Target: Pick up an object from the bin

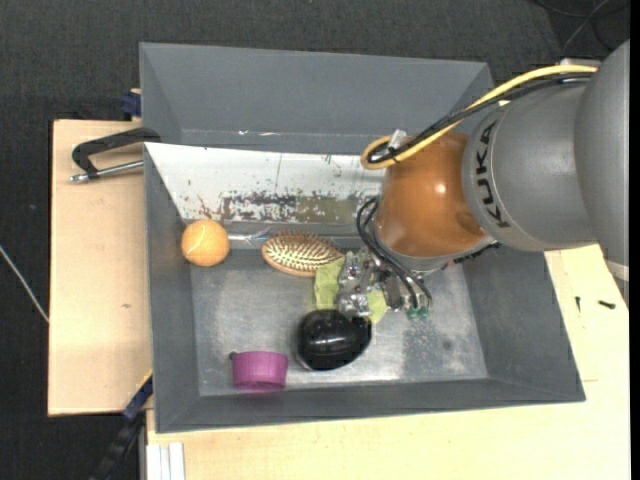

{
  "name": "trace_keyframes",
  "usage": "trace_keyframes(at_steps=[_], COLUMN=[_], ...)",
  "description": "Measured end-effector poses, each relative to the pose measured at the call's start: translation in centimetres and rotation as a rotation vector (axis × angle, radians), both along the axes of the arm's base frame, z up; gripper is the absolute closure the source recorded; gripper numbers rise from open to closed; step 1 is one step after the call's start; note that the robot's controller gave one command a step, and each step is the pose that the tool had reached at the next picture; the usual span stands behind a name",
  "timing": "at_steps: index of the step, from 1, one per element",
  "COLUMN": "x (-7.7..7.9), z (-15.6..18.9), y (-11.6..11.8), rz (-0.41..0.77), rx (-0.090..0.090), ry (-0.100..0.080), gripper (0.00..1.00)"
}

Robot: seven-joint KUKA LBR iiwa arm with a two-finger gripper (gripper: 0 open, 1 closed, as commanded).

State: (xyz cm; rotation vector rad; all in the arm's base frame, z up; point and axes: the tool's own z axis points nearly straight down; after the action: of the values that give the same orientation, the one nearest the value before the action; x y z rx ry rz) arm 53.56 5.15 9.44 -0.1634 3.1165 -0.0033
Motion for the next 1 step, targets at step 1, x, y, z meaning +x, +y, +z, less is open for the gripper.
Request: trace_keyframes(at_steps=[1], x=[0.00], z=[0.00], y=[0.00], rz=[0.000], rx=[0.000], ry=[0.000], gripper=[1.00])
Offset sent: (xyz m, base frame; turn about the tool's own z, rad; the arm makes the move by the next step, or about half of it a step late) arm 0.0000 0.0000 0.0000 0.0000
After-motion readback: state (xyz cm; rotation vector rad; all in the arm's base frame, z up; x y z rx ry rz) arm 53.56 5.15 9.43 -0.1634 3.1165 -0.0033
